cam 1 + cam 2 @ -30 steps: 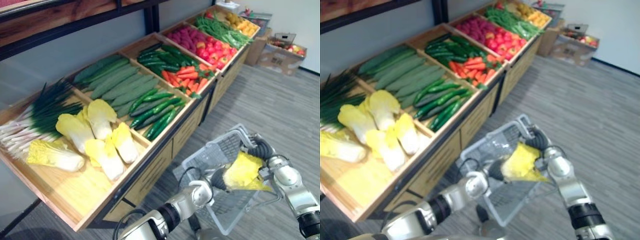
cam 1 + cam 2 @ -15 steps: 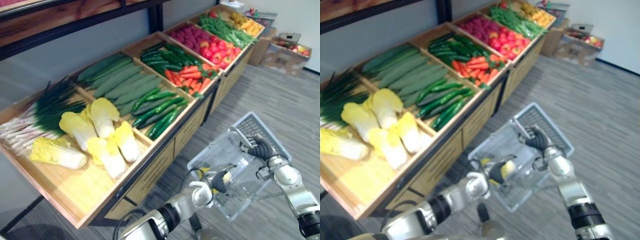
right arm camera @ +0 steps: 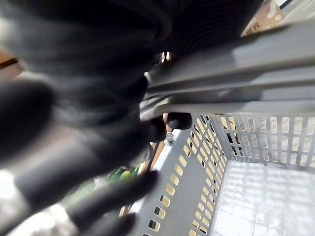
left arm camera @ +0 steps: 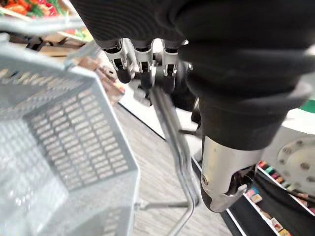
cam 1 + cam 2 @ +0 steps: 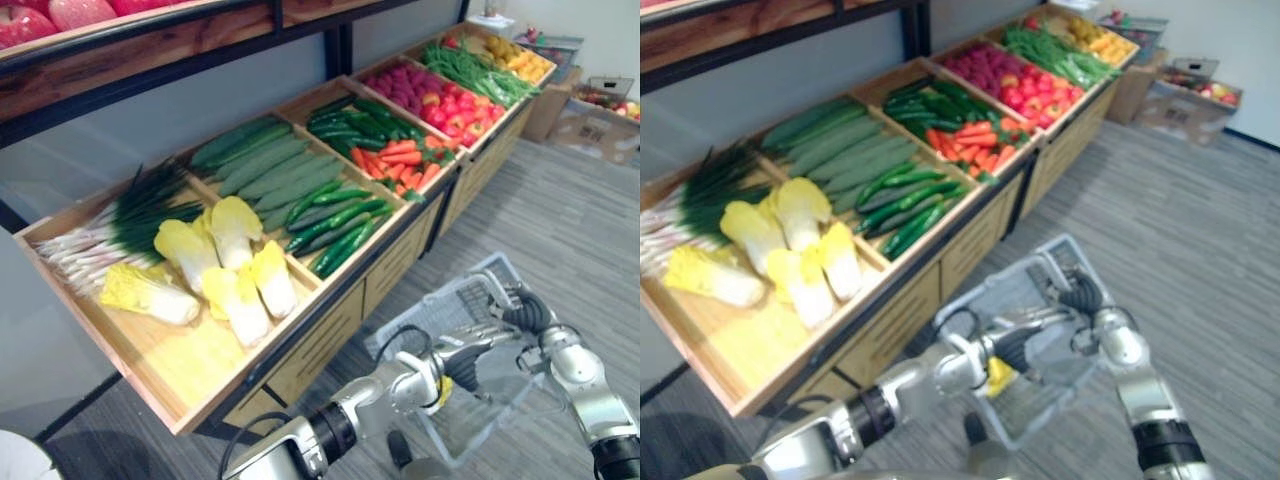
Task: Pick vegetable in the basket
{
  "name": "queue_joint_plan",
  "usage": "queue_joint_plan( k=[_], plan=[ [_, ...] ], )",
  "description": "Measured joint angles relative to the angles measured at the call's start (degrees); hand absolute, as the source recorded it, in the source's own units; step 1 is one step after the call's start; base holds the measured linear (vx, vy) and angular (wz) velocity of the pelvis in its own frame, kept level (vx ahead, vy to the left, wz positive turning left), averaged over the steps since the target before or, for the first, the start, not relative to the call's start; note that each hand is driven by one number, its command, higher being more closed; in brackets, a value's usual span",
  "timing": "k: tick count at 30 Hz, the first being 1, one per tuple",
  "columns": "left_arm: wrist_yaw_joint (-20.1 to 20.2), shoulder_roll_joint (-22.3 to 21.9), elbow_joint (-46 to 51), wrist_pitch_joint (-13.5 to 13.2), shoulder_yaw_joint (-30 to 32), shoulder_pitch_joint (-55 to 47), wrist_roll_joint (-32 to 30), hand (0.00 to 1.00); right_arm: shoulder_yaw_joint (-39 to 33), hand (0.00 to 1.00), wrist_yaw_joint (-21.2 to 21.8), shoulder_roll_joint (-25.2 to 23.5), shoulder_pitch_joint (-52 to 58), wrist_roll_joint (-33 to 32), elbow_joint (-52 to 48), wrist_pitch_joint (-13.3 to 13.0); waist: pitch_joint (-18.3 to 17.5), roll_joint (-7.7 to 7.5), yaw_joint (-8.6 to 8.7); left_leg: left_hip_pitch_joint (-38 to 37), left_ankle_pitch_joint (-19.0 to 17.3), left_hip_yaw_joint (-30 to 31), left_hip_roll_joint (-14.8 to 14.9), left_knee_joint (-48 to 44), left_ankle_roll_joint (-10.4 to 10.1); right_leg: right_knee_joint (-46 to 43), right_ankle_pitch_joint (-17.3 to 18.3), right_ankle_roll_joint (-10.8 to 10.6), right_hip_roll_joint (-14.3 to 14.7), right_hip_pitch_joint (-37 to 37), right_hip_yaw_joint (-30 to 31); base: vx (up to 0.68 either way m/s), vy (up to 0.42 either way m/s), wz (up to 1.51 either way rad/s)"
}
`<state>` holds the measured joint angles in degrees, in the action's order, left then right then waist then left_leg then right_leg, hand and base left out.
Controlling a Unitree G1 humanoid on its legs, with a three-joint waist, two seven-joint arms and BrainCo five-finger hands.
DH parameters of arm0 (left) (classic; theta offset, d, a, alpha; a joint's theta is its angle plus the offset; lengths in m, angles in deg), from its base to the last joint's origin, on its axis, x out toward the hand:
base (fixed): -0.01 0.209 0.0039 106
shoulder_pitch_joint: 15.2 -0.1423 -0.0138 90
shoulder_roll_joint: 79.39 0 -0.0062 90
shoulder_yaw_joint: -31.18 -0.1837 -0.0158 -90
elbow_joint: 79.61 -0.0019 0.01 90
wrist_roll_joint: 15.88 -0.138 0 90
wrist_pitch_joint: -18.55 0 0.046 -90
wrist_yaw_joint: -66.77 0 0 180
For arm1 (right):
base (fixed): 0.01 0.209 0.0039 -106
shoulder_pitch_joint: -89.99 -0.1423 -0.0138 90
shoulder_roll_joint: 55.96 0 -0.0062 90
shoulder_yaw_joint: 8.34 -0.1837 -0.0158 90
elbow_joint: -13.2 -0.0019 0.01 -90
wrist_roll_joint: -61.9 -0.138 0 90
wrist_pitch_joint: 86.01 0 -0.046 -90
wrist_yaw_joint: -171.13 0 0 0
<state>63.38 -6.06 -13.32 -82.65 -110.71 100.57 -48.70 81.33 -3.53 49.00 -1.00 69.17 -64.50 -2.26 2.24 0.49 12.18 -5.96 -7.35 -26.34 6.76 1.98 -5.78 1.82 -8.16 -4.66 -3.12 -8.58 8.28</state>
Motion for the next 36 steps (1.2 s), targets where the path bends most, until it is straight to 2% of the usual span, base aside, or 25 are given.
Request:
queue_joint_plan(
  k=[5, 8, 16, 21, 23, 24, 26, 28, 33, 36],
  plan=[
    [-0.13, 2.83, 6.75, -1.99, -0.04, -0.3, 0.04, 0.0, -2.23, 1.0, 0.06, -1.83, 0.44, 2.14, 3.08, 0.0, -0.12, 0.11, -0.34, 0.52, 1.7, 0.74, 0.38, 1.23, -0.44, 0.0, 0.71, 0.44, 0.02, -0.01, -1.53, -0.04, -0.062, 0.16],
    [-0.8, 3.36, 9.62, -2.55, 0.0, -0.69, 0.17, 0.0, -2.86, 1.0, 0.04, -3.09, 1.52, 3.98, 6.28, 0.03, -0.32, 0.38, -1.18, -0.26, 4.18, 1.82, 0.55, 3.85, -1.29, 0.01, 1.49, 0.35, 0.41, 0.0, -3.06, -0.01, -0.075, 0.2],
    [-3.82, 5.36, 17.57, -2.96, 2.61, -4.6, 1.51, 0.0, -4.43, 1.0, -2.7, -6.64, 3.19, 5.82, 14.48, 0.15, -0.84, -0.27, -2.75, -0.1, 4.74, 3.69, 0.7, 3.84, -1.32, 1.6, 1.61, 0.55, 0.04, 1.73, -5.26, 0.0, -0.029, 0.13],
    [-3.88, 7.39, 25.53, -3.35, 8.33, -8.52, 8.33, 0.0, -7.6, 1.0, -5.21, -9.45, 3.86, 8.67, 20.78, 0.62, -1.47, -0.03, -3.57, 0.92, 5.19, 5.52, 0.5, 3.68, -0.69, 2.09, 1.29, 0.7, -0.53, 1.92, -6.99, 0.03, -0.009, 0.19],
    [-3.07, 9.89, 31.1, -3.17, 15.91, -14.54, 16.16, 0.0, -9.7, 1.0, -6.26, -10.38, 4.31, 8.75, 24.33, 0.76, -1.53, -0.08, -3.9, 1.05, 5.2, 6.68, 0.48, 3.49, -0.65, 2.28, 1.28, 0.71, -0.68, 2.41, -7.84, 0.03, -0.009, 0.18],
    [-3.04, 10.2, 31.56, -3.15, 16.8, -15.28, 17.08, 0.0, -10.12, 1.0, -6.3, -10.58, 4.35, 8.75, 24.8, 0.76, -1.53, -0.12, -4.05, 1.05, 5.2, 6.7, 0.48, 3.49, -0.65, 2.3, 1.28, 0.72, -0.69, 2.46, -7.9, 0.02, -0.012, 0.14],
    [-3.03, 11.81, 34.19, -2.62, 22.85, -19.72, 21.52, 0.0, -11.74, 1.0, -7.49, -11.11, 4.43, 8.9, 28.6, 0.77, -1.61, -0.29, -4.86, 1.0, 5.19, 6.88, 0.47, 3.48, -0.65, 2.53, 1.28, 0.72, -0.75, 2.82, -8.11, 0.01, -0.015, 0.09],
    [-3.32, 13.38, 36.83, -2.38, 31.73, -27.27, 24.95, 0.0, -14.11, 1.0, -8.75, -12.08, 4.63, 9.05, 32.65, 0.85, -1.61, -0.32, -5.12, 1.17, 5.22, 8.26, 0.37, 3.48, -0.58, 2.95, 1.29, 0.71, -1.01, 3.52, -9.17, 0.0, -0.019, 0.23],
    [-4.82, 14.67, 35.82, -2.0, 45.07, -38.88, 24.8, 0.0, -17.91, 1.0, -9.27, -12.99, 5.87, 9.04, 37.92, 0.86, -1.94, -0.32, -6.55, 1.9, 5.47, 10.14, 0.11, 3.46, -0.27, 3.32, 1.31, 0.69, -1.64, 3.98, -11.46, -0.01, -0.021, 0.23],
    [-5.42, 14.13, 28.68, -1.93, 52.61, -42.15, 20.64, 0.0, -20.04, 1.0, -10.01, -13.11, 7.29, 9.02, 38.87, 0.81, -2.17, -0.1, -7.39, 1.89, 5.57, 11.89, -0.28, 3.46, -0.1, 3.55, 1.64, 0.34, -2.21, 4.97, -12.99, -0.02, -0.015, 0.25]
  ],
)
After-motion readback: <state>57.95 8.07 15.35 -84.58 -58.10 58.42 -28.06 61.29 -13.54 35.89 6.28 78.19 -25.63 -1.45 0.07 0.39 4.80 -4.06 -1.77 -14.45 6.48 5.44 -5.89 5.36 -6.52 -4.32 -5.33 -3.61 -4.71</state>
